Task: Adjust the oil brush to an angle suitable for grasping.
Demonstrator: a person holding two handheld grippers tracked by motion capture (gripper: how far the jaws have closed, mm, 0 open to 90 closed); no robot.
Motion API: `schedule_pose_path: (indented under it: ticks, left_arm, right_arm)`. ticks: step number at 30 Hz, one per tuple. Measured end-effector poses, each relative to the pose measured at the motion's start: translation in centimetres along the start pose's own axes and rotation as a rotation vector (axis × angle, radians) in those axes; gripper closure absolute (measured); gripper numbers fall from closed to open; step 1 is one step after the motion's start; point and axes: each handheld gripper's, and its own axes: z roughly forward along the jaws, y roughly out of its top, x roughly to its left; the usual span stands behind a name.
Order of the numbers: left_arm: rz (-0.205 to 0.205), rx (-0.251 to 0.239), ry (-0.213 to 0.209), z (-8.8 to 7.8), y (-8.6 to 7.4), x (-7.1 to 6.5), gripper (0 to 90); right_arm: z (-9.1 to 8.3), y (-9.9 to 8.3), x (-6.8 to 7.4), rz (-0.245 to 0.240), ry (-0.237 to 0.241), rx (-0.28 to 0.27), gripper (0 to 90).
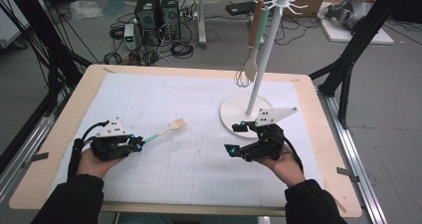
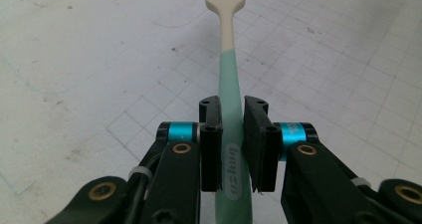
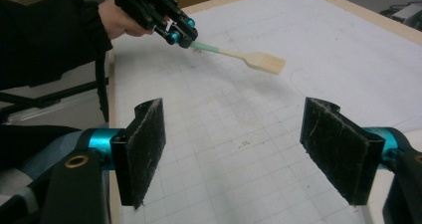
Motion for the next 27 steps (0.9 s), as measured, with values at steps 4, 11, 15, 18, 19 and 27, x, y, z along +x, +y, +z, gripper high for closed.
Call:
schedule_pose_path:
  ticks: [4,11,15,18,19,27]
  left_arm:
    - [0.018,-0.004,-0.018,0.0,0.4,-0.4,77.9]
    - [0.044,-0.019,-0.054,-0.1,1.3,-1.0,77.9]
    - [0.064,-0.024,-0.069,-0.1,1.9,-1.6,77.8]
    - [0.076,-0.029,-0.085,0.0,2.2,-2.1,77.8]
    - [0.082,-0.031,-0.092,0.0,2.3,-2.3,77.9]
    - [0.108,-0.040,-0.136,0.2,3.2,-3.2,77.8]
  right_arm:
    - [0.2,0.7,-0.2,-0.023,-0.002,0.014,24.7]
    - [0.9,1.8,-0.2,-0.064,0.005,0.041,24.1]
    - [1.3,2.1,-0.2,-0.073,0.020,0.052,23.6]
    - [1.7,2.3,0.0,-0.088,0.029,0.065,23.6]
    - [1.8,2.3,0.0,-0.093,0.031,0.065,23.6]
    - [2.7,2.5,0.2,-0.100,0.055,0.089,23.7]
